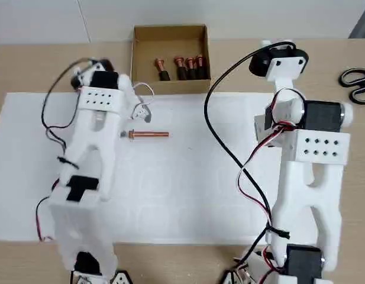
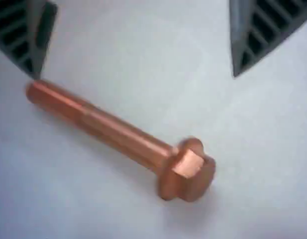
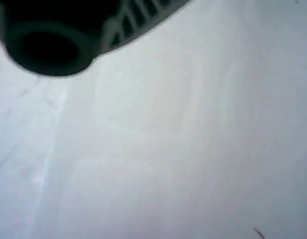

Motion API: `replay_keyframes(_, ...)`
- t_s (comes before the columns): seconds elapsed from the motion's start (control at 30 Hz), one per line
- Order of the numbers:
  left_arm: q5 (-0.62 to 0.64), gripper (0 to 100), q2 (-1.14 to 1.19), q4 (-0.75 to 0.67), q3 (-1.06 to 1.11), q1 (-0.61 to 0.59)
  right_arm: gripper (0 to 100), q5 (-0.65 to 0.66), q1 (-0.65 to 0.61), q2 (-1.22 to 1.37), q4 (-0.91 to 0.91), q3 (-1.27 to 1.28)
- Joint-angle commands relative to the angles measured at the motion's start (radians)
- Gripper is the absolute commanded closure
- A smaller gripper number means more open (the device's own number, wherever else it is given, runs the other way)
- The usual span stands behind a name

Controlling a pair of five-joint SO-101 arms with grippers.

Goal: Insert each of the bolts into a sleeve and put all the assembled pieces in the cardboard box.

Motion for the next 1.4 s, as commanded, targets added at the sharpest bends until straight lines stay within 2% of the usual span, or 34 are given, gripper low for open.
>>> replay_keyframes(0.0, 0.117, 77, 0.049, -0.023, -0.022, 0.011, 99.2, -0.014, -0.001, -0.047, 0.005, -0.008)
replay_keyframes(0.37, 0.255, 77, 0.180, -0.031, -0.151, 0.051, 99.2, -0.014, -0.001, -0.047, 0.013, -0.006)
replay_keyframes(0.6, 0.262, 78, 0.290, -0.023, -0.226, 0.035, 99.2, -0.014, -0.001, -0.047, 0.016, -0.006)
replay_keyframes(0.83, 0.259, 100, 0.307, -0.006, -0.246, 0.032, 99.2, -0.014, -0.001, -0.045, 0.016, -0.006)
replay_keyframes(1.0, 0.247, 100, 0.307, 0.044, -0.248, 0.046, 99.2, -0.014, -0.001, -0.045, 0.016, -0.006)
replay_keyframes(1.17, 0.061, 100, 0.305, 0.114, -0.309, 0.089, 99.2, -0.014, -0.001, -0.045, 0.015, -0.006)
replay_keyframes(1.37, -0.328, 100, 0.304, 0.114, -0.403, 0.097, 99.2, -0.014, -0.001, -0.045, 0.016, -0.006)
